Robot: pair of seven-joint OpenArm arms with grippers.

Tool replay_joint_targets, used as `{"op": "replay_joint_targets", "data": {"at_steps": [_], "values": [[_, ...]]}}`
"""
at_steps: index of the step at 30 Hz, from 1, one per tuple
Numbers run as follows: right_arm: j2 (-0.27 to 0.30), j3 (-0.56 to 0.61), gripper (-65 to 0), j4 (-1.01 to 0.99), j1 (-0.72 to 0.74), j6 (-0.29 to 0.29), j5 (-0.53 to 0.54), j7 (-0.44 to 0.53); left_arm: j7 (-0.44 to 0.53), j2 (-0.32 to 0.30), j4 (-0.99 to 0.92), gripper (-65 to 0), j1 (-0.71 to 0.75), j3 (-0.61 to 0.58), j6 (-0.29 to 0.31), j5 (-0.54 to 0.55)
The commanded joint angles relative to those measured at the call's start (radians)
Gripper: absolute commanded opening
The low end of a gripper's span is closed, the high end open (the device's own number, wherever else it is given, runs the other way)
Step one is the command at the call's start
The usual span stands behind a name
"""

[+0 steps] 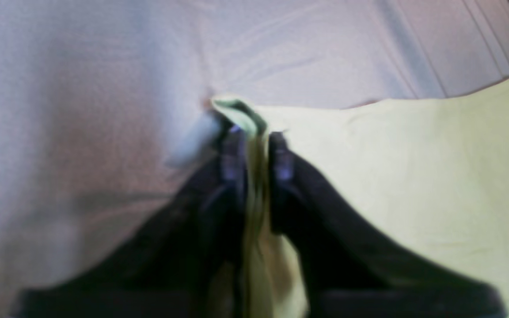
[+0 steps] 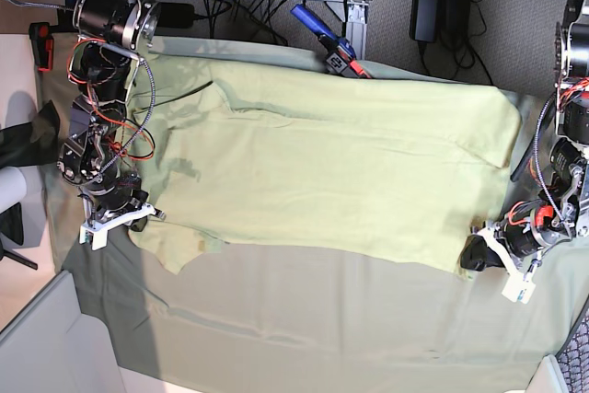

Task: Fold the T-shirt properly
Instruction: 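Grasp the hem corners with both grippers, then fold the hem half over toward the collar with both grippers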

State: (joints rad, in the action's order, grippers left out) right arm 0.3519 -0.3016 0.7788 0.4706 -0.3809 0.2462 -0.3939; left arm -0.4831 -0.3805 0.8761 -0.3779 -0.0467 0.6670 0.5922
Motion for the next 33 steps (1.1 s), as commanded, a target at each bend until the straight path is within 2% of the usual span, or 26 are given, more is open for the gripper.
{"op": "replay_joint_targets", "data": {"at_steps": [1,7,12,19,24,28,33], "values": [[0.017,-0.003,-65.0,0.015,0.019,-0.001,0.004,0.001,0.008,-0.014,0.015,-64.1,-0.035,0.003,0.029,0.009],[0.034,-0.003,-65.0,0.018,0.019,-0.018,0.005,0.000,-0.054,-0.037,0.017,-65.0,-0.052,0.003,0.031,0.032],[0.077,-0.003,-65.0,0.018,0.018,-0.029,0.013,-0.012,-0.183,-0.074,0.021,-65.0,-0.051,0.003,0.031,0.180],[0.124,-0.003,-65.0,0.018,0.018,-0.068,0.129,-0.079,-0.328,-0.106,0.048,-65.0,-0.042,0.003,0.031,0.314],[0.130,-0.003,-65.0,0.088,-0.008,-0.079,0.145,-0.110,-0.342,-0.152,0.155,-65.0,0.008,0.003,0.031,0.370],[0.130,-0.003,-65.0,0.255,-0.094,-0.079,0.196,-0.161,-0.360,-0.184,0.261,-65.0,0.074,0.003,0.031,0.378],[0.130,-0.004,-65.0,0.437,-0.202,-0.079,0.209,-0.216,-0.361,-0.204,0.364,-65.0,0.144,0.003,0.031,0.392]]}}
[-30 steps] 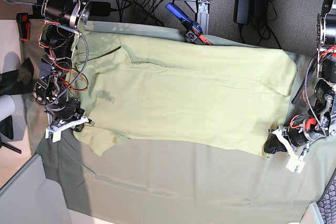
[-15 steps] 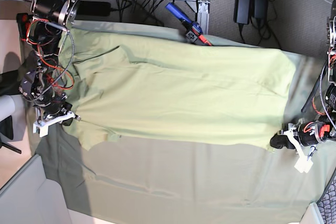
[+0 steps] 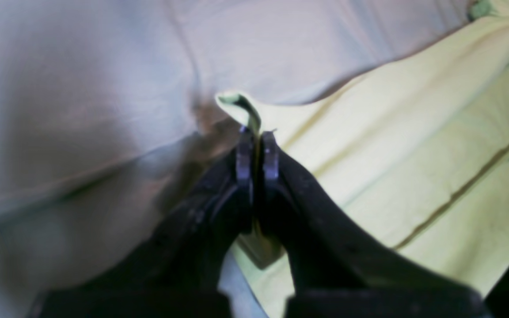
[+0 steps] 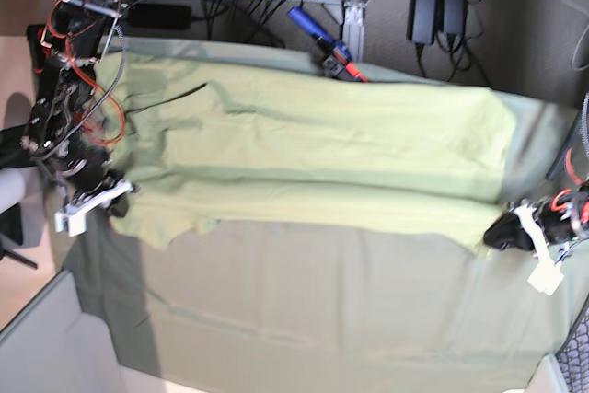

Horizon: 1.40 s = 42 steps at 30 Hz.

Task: Fold the T-shirt properly
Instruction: 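Fold the hem half over toward the collar with both grippers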

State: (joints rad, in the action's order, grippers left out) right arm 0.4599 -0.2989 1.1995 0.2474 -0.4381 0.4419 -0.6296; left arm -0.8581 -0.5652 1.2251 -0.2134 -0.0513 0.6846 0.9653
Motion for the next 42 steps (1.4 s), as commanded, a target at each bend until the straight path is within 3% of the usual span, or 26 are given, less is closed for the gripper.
{"op": "replay_joint_targets", "data": {"at_steps": [1,11,20,33,42], "values": [[0.023,-0.007,-65.0,0.037,0.002,-0.022,0.014,0.014,0.009,-0.021,0.028,-65.0,-0.009,0.008,0.014,0.018],[0.024,-0.016,-65.0,0.159,-0.177,-0.022,0.011,0.021,-0.018,-0.039,0.046,-65.0,0.089,0.009,0.014,0.018],[0.025,-0.122,-65.0,0.235,-0.287,-0.022,0.023,0.026,-0.034,-0.067,0.046,-65.0,0.107,0.009,0.014,0.019],[0.024,-0.129,-65.0,0.236,-0.328,-0.022,0.045,0.023,-0.060,-0.073,0.073,-65.0,0.176,0.013,0.014,0.032],[0.025,-0.129,-65.0,0.236,-0.328,-0.022,0.045,-0.009,-0.072,-0.124,0.082,-65.0,0.184,0.013,0.014,0.058]]}}
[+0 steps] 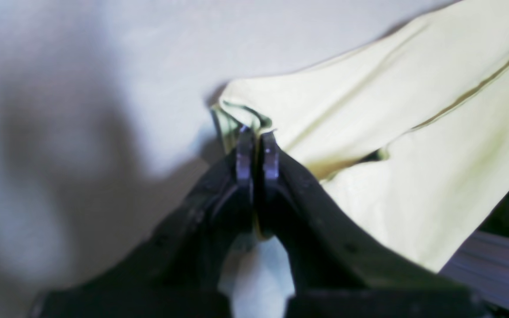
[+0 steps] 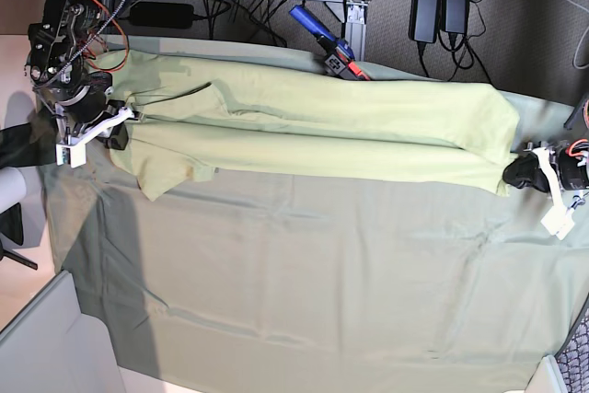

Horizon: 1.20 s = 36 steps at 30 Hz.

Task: Fold the T-shirt properly
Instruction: 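Fold the hem half over toward the collar with both grippers, then lay the folded hem down and open both grippers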

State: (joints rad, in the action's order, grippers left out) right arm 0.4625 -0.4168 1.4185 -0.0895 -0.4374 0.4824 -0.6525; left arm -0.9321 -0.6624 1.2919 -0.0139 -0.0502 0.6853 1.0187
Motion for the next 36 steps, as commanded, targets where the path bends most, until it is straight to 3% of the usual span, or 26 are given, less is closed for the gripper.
{"op": "replay_joint_targets", "data": {"at_steps": [1,11,24,25,27,29,36], "values": [[0.022,-0.011,-65.0,0.017,0.008,-0.023,0.005,0.011,-0.004,-0.033,0.021,-65.0,-0.016,0.011,0.013,0.010],[0.022,-0.014,-65.0,0.038,-0.016,-0.023,0.032,-0.006,-0.015,-0.047,0.134,-65.0,0.037,0.011,0.013,0.016],[0.010,-0.040,-65.0,0.087,-0.091,-0.019,0.034,-0.004,-0.014,-0.046,0.141,-65.0,0.050,0.011,0.013,0.009],[0.006,-0.040,-60.3,0.087,-0.091,-0.019,0.034,-0.004,-0.014,-0.045,0.141,-65.0,0.050,0.011,0.013,0.009],[0.000,-0.040,-42.7,0.087,-0.091,-0.019,0.034,-0.012,-0.014,-0.043,0.141,-65.0,0.050,0.011,0.013,0.009],[-0.001,-0.040,-33.5,0.087,-0.091,-0.019,0.034,-0.011,-0.014,-0.038,0.141,-65.0,0.050,0.011,0.013,0.008],[-0.001,-0.099,-33.1,0.143,-0.090,-0.019,0.076,-0.023,-0.010,-0.036,0.141,-65.0,0.050,0.011,0.013,0.009]]}}
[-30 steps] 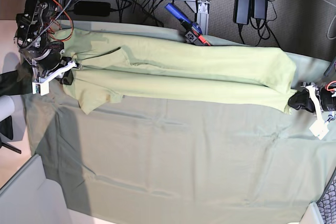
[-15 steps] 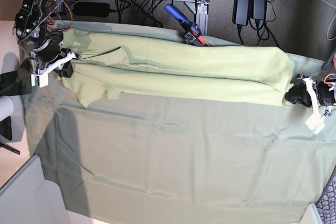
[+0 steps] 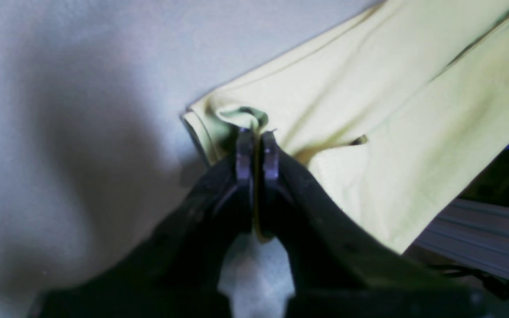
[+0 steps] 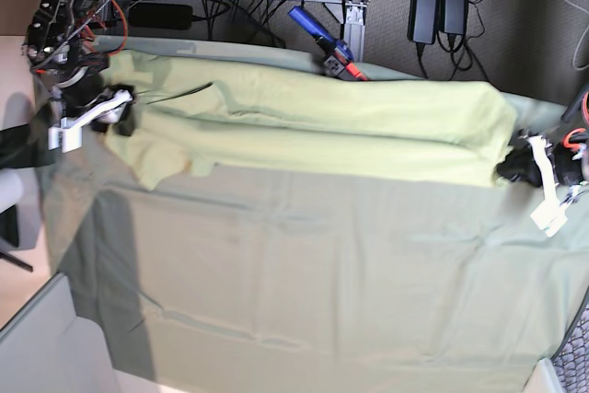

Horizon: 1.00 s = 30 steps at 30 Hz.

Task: Fold the T-shirt properly
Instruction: 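Lay the folded hem down and open both grippers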

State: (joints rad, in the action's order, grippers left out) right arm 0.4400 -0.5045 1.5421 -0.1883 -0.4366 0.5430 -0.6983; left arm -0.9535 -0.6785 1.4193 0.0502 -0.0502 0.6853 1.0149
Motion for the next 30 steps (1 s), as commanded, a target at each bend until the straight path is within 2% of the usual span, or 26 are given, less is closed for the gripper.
{"op": "replay_joint_targets", "data": {"at_steps": [1,7,11,15,19,24,30], "values": [[0.022,-0.030,-33.1,0.034,0.011,-0.020,0.024,0.023,0.014,-0.020,0.013,-65.0,-0.014,0.011,0.013,0.013],[0.022,-0.077,-33.1,0.072,0.033,-0.020,0.026,0.021,0.014,-0.020,0.013,-65.0,-0.014,0.011,0.013,0.013],[0.022,-0.075,-33.1,0.061,0.061,-0.020,0.026,0.069,0.015,-0.019,0.013,-65.0,-0.014,0.011,0.013,0.016],[0.022,-0.053,-33.1,-0.026,0.152,-0.021,0.021,0.069,0.014,-0.019,0.013,-65.0,-0.014,0.011,0.013,0.021],[0.022,0.026,-33.1,-0.160,0.250,-0.022,0.002,0.072,0.014,-0.019,0.013,-65.0,-0.014,0.011,0.013,0.020],[0.021,0.142,-33.1,-0.206,0.296,-0.021,-0.029,0.072,0.014,-0.019,0.013,-49.9,-0.014,0.011,0.013,0.021],[-0.016,0.184,-33.1,-0.207,0.292,-0.022,-0.092,0.068,0.034,-0.019,0.013,-49.4,-0.014,0.011,0.013,0.020]]}}
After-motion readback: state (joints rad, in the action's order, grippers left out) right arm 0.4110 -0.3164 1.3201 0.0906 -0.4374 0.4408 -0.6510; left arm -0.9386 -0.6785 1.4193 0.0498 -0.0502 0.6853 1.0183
